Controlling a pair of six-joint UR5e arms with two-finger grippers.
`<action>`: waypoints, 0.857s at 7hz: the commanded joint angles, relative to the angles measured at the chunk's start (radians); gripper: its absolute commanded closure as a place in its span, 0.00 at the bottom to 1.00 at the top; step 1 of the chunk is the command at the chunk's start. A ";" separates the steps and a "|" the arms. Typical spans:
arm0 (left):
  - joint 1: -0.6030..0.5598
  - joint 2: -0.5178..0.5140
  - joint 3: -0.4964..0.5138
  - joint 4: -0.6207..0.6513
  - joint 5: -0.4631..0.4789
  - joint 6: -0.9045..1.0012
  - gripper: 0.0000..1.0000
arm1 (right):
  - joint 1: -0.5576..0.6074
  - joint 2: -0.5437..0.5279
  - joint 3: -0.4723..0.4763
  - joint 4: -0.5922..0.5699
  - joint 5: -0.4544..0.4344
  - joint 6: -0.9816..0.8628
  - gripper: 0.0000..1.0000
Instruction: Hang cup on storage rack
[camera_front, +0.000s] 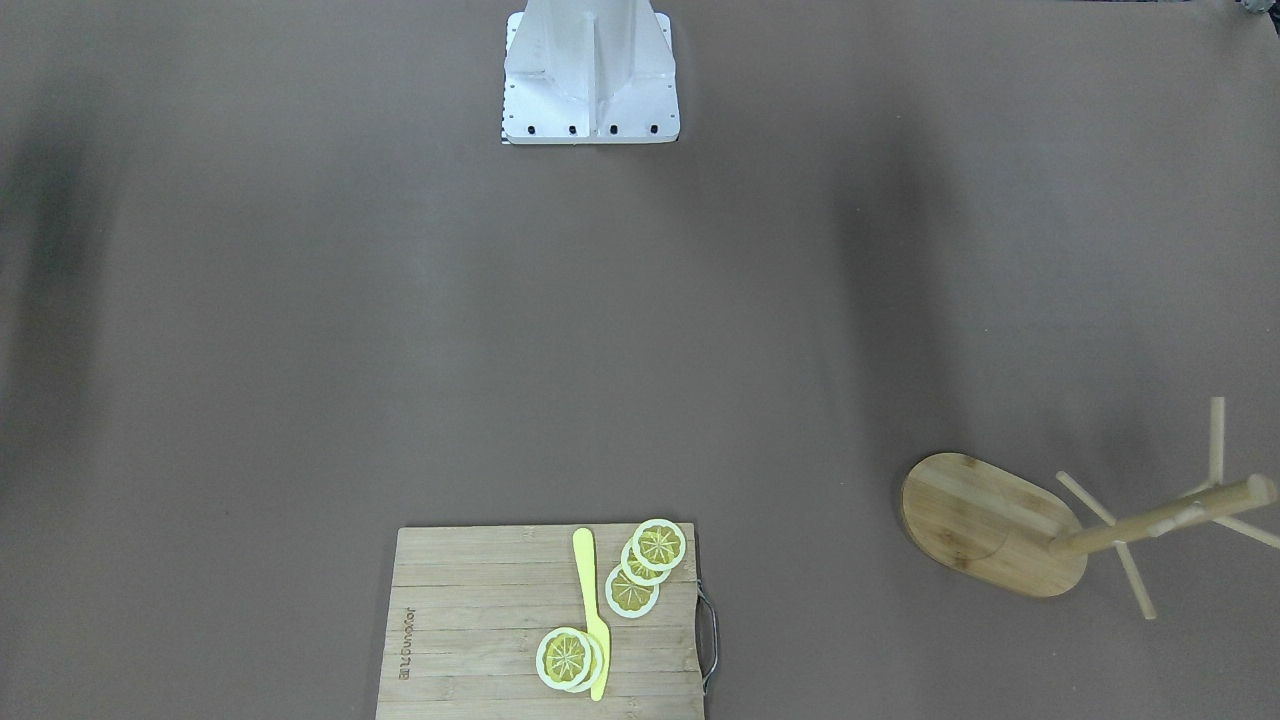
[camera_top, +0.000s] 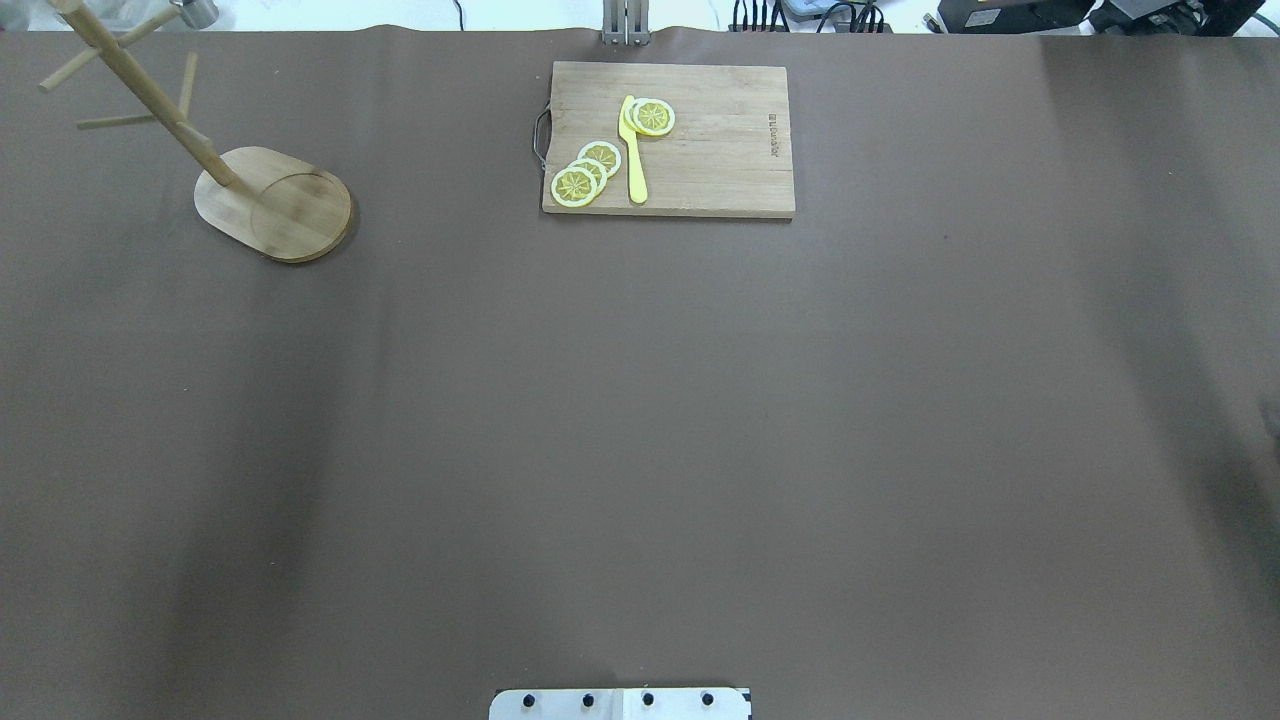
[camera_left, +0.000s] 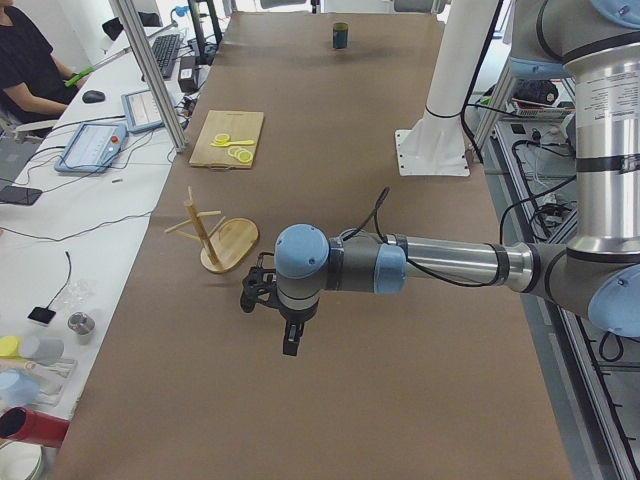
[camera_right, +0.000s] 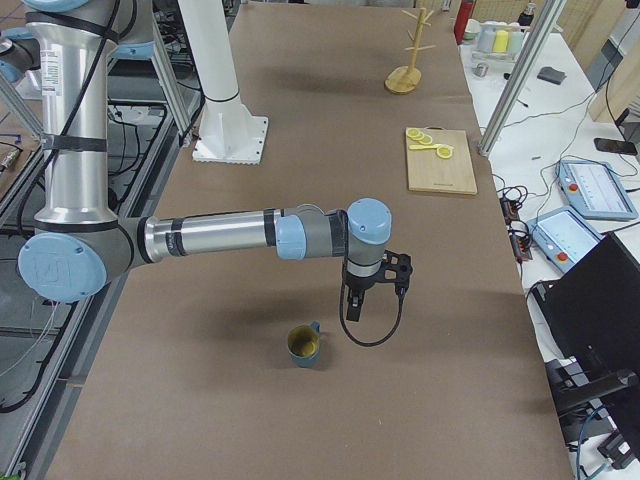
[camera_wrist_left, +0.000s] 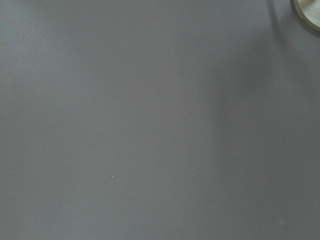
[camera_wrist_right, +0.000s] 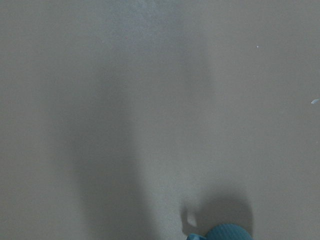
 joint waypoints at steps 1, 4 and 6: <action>0.001 0.000 -0.002 0.000 0.000 0.001 0.02 | -0.001 0.001 0.005 0.002 -0.001 0.009 0.00; -0.001 0.002 -0.005 0.000 0.000 0.002 0.02 | -0.001 0.003 0.000 0.002 -0.009 0.007 0.00; -0.001 0.002 -0.010 0.000 0.000 0.002 0.02 | -0.001 0.009 0.006 0.001 0.009 0.006 0.00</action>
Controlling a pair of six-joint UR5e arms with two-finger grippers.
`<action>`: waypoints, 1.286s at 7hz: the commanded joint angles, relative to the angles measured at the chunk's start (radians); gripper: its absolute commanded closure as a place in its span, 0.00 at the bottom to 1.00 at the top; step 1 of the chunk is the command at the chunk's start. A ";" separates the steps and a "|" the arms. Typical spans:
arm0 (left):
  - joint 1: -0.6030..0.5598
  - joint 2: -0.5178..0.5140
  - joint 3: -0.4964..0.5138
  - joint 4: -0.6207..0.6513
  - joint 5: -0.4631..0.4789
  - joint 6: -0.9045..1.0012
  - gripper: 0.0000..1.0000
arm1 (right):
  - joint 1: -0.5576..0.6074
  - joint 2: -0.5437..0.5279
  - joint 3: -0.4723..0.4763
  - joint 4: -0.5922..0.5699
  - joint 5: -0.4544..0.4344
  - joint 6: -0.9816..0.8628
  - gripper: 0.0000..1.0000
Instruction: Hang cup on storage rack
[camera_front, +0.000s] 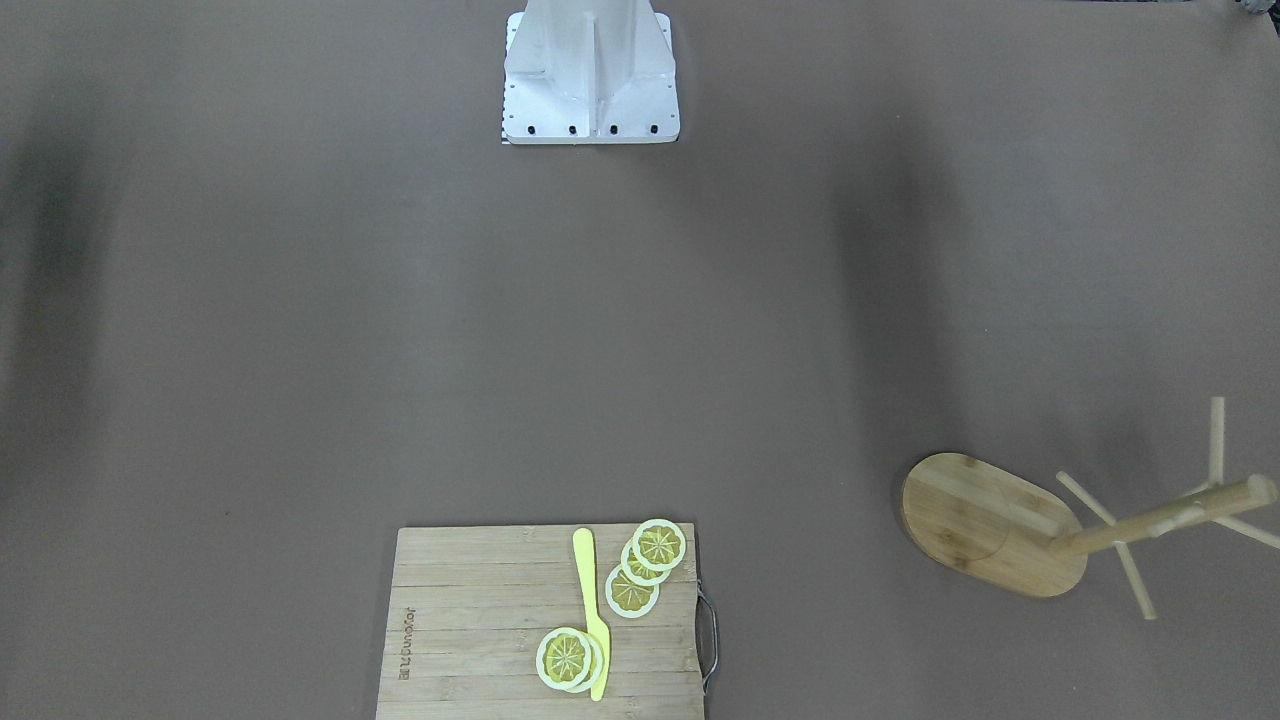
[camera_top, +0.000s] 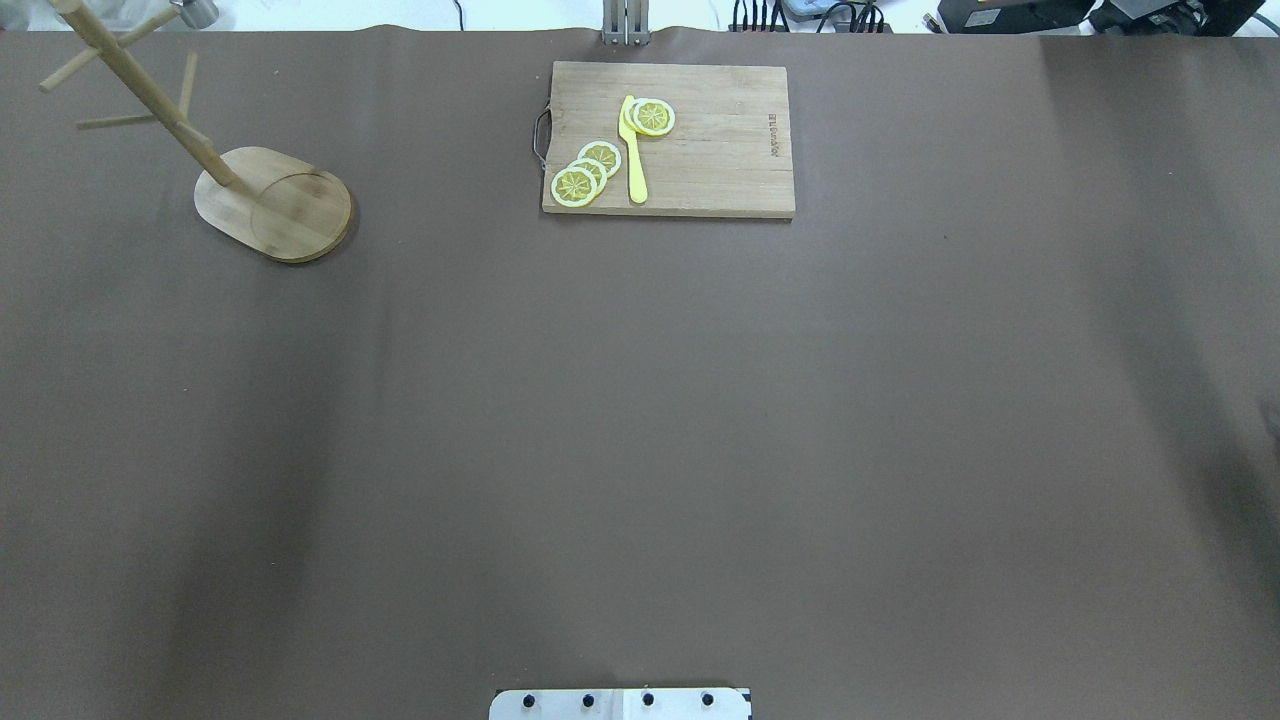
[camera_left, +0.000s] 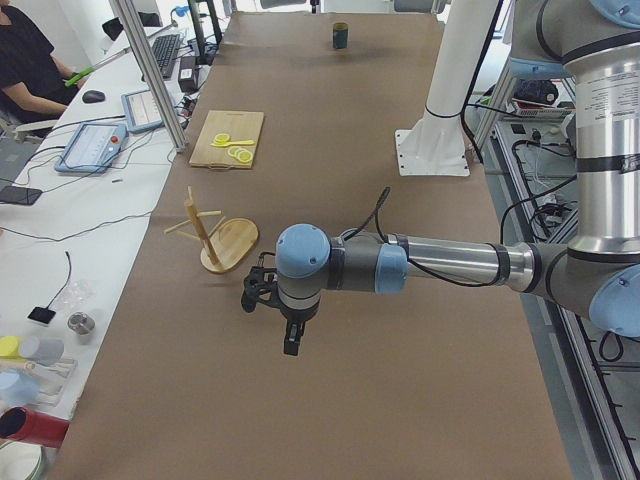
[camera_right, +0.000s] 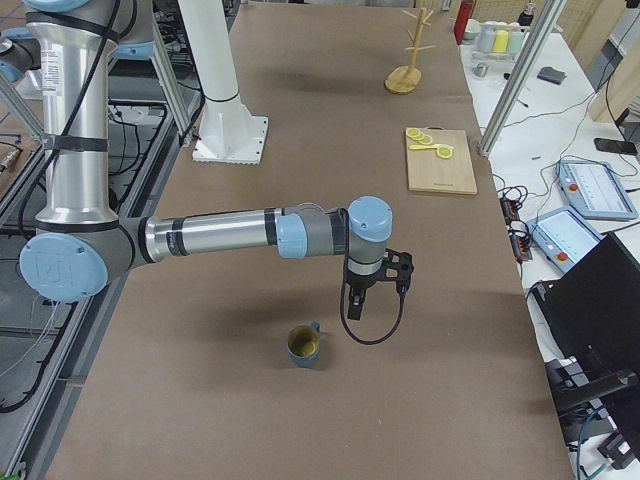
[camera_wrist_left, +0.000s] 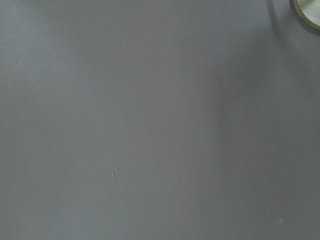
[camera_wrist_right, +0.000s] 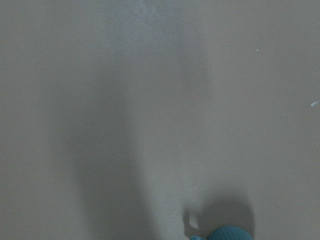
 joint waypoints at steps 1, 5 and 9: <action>0.000 -0.001 -0.003 -0.002 0.000 0.002 0.02 | 0.000 0.009 -0.001 0.000 0.041 0.002 0.00; 0.001 -0.003 -0.008 -0.002 -0.002 0.000 0.02 | 0.000 0.011 0.010 0.001 0.034 0.000 0.00; 0.001 -0.005 -0.005 -0.002 -0.002 0.002 0.02 | -0.008 0.024 0.013 0.001 0.035 -0.001 0.00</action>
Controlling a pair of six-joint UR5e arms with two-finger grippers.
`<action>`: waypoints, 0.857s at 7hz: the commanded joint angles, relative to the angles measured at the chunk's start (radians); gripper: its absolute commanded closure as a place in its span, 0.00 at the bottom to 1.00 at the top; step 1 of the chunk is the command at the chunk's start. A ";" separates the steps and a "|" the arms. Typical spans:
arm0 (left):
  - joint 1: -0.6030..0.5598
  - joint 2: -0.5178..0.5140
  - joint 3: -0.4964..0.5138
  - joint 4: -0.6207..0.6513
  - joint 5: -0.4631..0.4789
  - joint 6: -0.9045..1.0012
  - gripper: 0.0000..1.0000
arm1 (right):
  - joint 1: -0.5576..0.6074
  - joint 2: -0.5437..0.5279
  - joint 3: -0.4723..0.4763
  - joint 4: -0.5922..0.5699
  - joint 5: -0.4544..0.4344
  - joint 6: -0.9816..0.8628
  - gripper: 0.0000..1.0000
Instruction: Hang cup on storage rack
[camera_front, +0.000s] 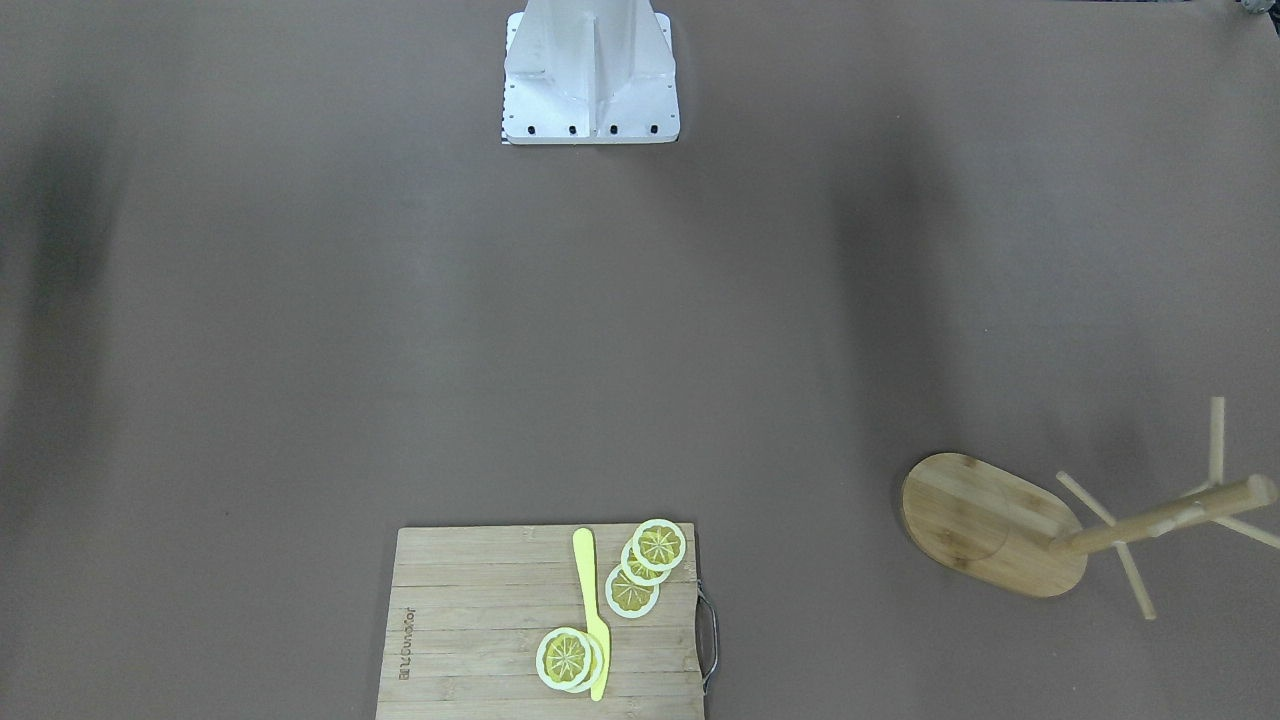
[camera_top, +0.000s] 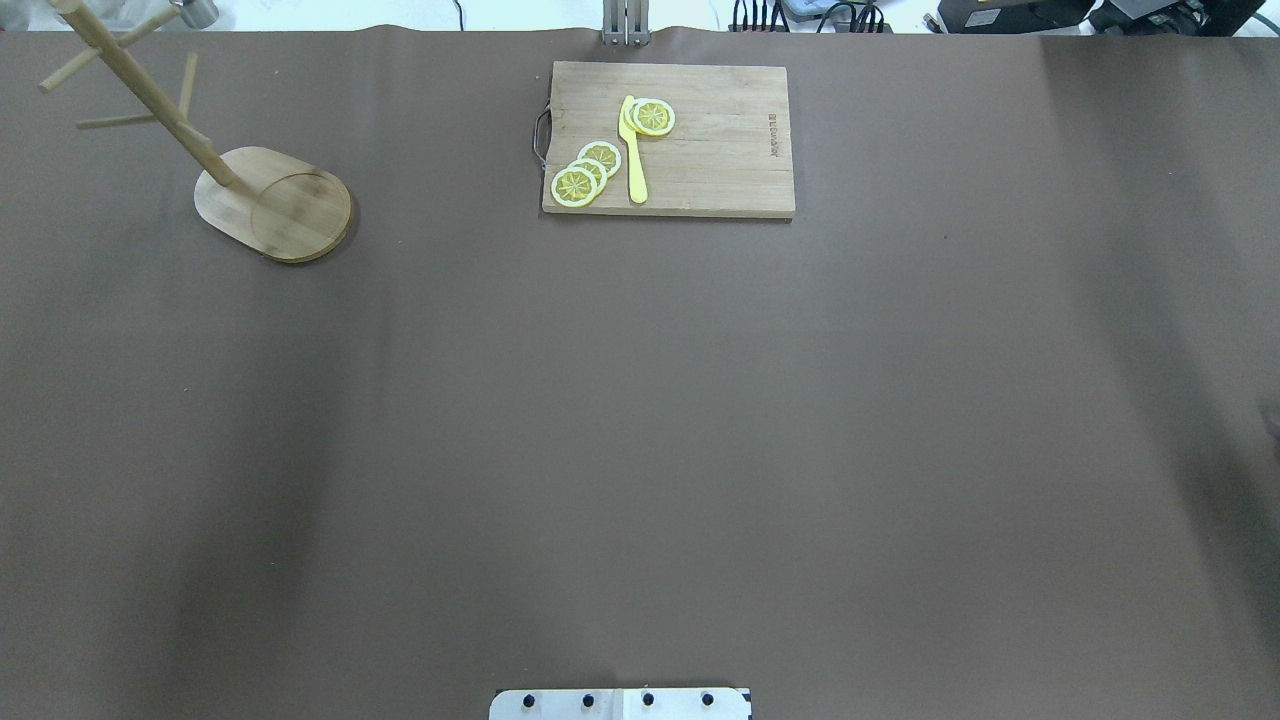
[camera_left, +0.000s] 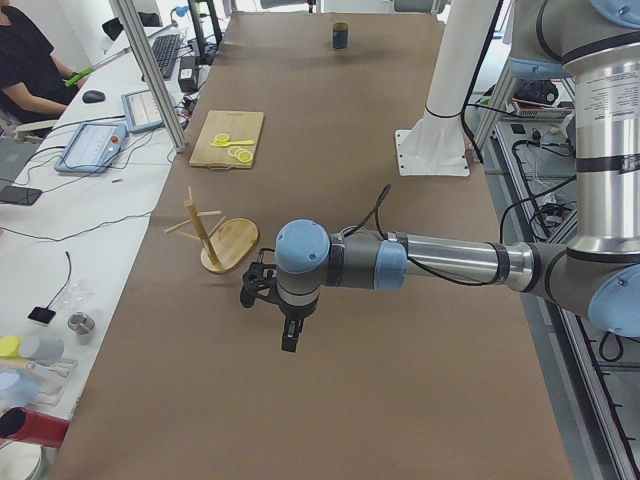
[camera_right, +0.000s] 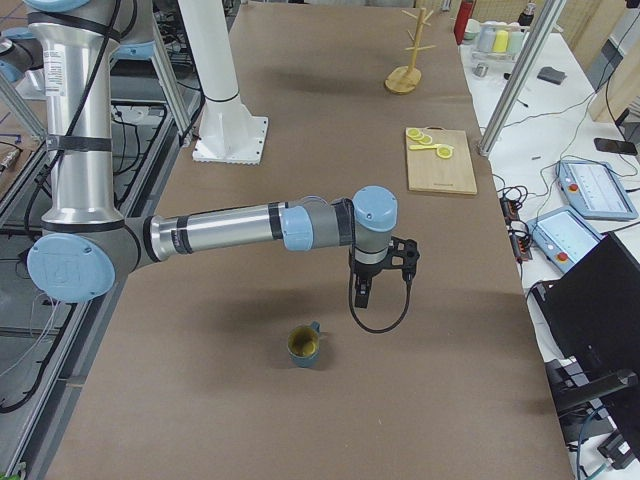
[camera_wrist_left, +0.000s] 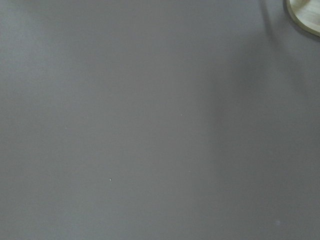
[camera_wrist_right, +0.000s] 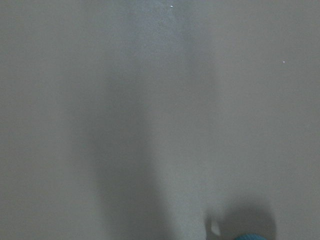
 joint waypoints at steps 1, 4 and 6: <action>0.000 0.001 -0.001 0.000 -0.001 -0.001 0.02 | 0.000 -0.004 0.005 0.000 0.000 -0.016 0.00; -0.002 0.003 -0.002 -0.003 -0.002 0.005 0.02 | 0.125 -0.143 0.040 -0.001 0.011 -0.236 0.00; -0.003 0.006 -0.018 -0.012 -0.005 -0.001 0.02 | 0.124 -0.253 0.045 -0.001 0.003 -0.170 0.00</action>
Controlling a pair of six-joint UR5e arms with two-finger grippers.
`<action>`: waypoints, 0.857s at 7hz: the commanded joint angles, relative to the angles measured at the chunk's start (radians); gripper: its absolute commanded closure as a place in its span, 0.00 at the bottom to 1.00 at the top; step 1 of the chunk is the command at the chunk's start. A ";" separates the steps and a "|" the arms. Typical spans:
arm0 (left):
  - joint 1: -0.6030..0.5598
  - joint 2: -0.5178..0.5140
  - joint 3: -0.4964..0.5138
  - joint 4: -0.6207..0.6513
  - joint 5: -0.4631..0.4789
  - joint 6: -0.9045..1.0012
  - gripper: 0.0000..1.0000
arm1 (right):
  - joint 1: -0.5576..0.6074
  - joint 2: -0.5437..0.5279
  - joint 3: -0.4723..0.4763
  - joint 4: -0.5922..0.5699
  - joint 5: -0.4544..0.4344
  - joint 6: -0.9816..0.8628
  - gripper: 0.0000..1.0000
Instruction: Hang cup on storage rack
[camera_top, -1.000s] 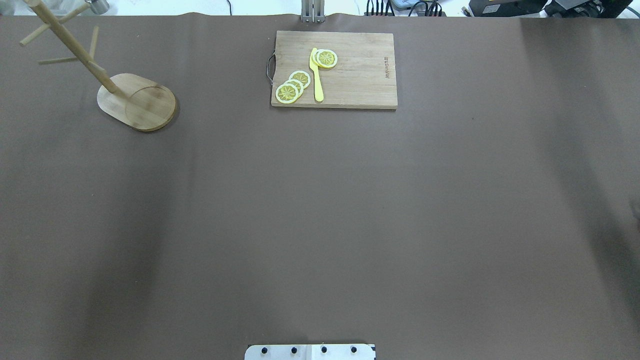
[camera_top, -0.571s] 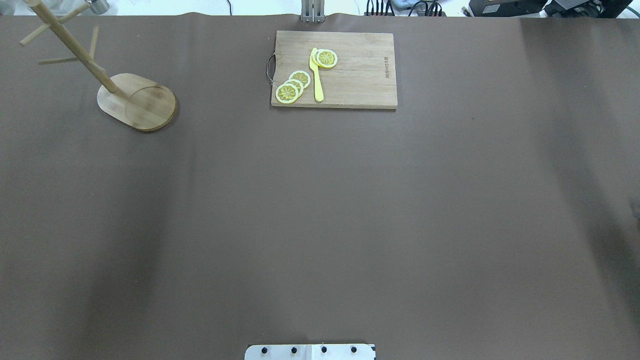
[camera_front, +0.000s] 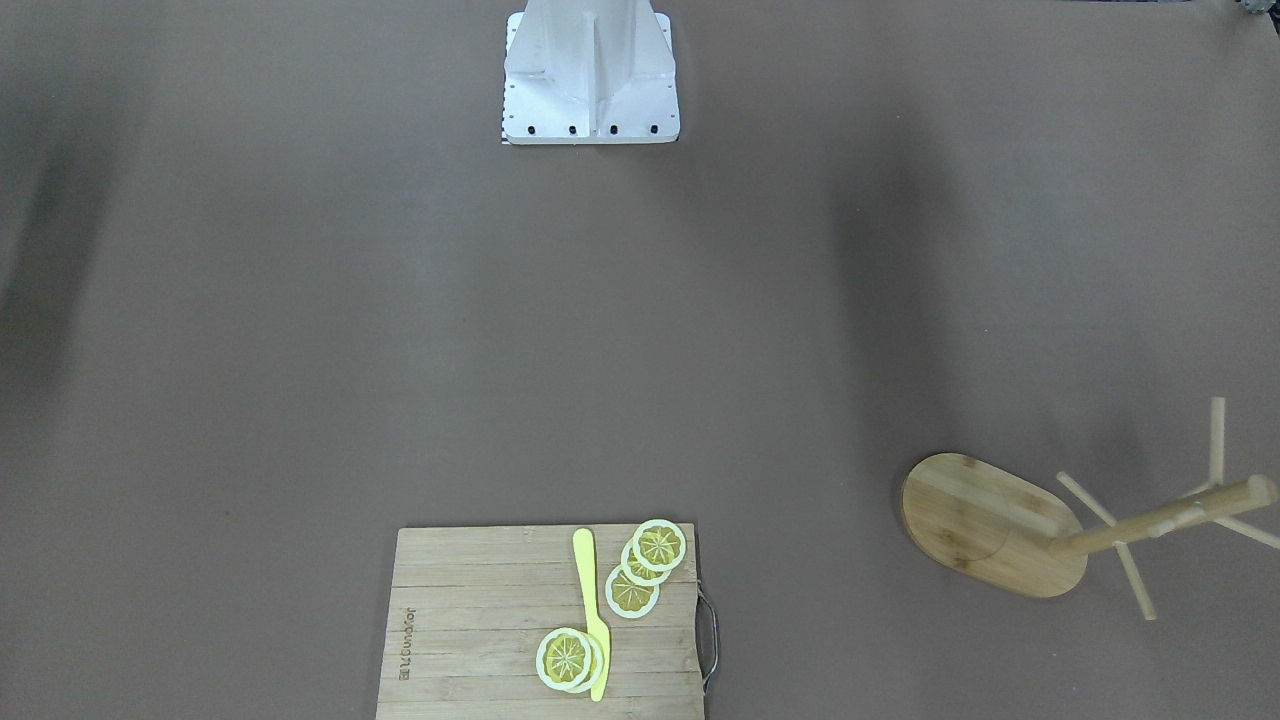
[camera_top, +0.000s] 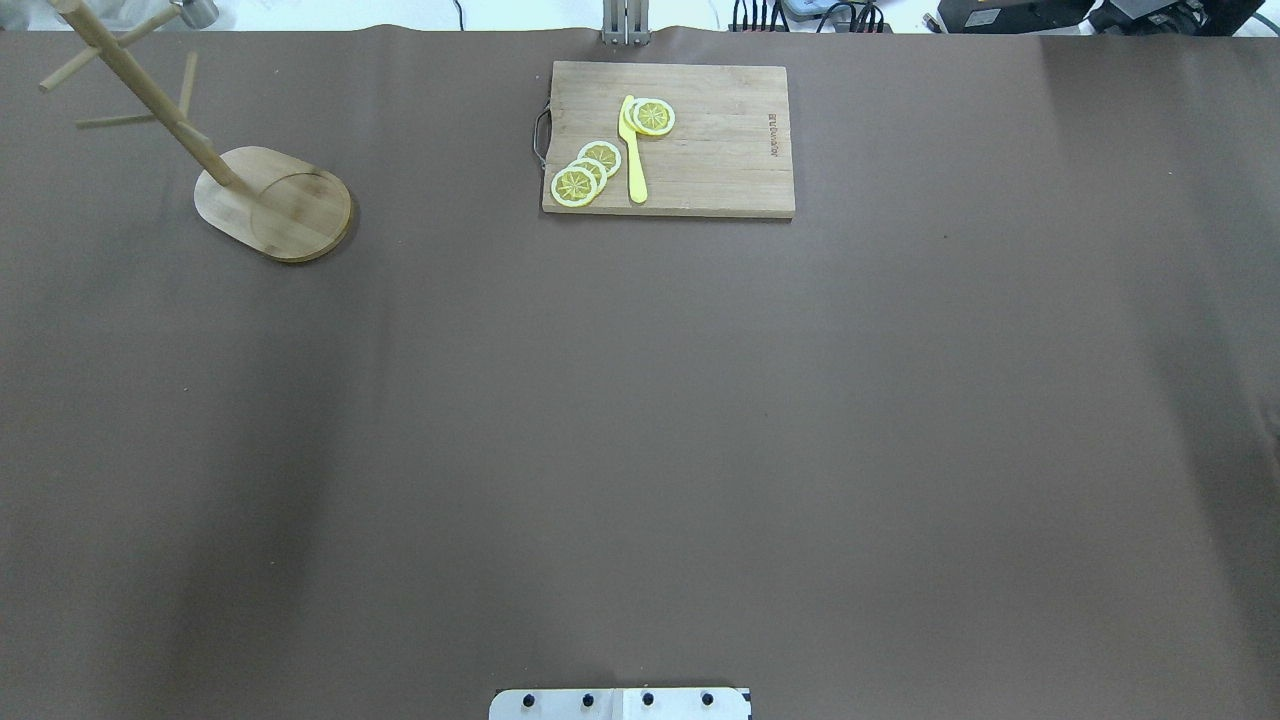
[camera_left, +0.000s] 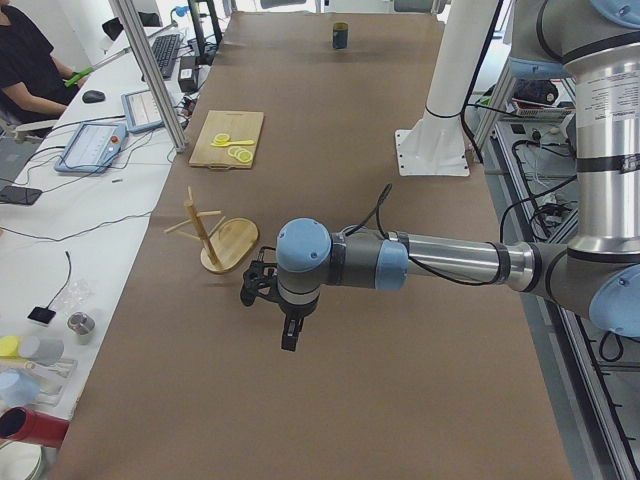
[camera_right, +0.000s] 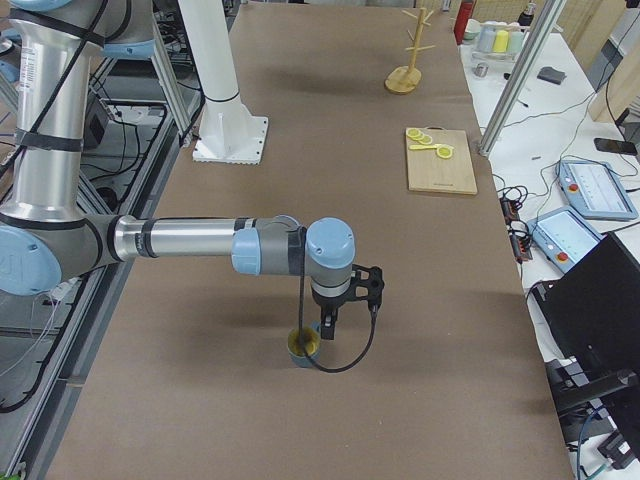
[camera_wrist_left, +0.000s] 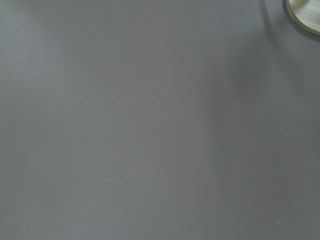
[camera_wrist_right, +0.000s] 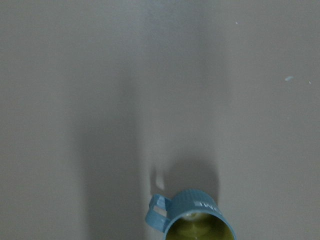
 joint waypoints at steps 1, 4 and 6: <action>-0.001 0.002 -0.007 -0.002 -0.002 -0.002 0.02 | 0.005 -0.081 0.002 0.001 -0.002 0.063 0.00; 0.001 -0.001 -0.001 -0.002 -0.002 -0.003 0.02 | 0.003 -0.135 -0.053 0.198 -0.026 0.066 0.00; 0.003 -0.007 -0.001 -0.001 -0.002 -0.003 0.02 | -0.009 -0.132 -0.177 0.428 -0.022 0.194 0.00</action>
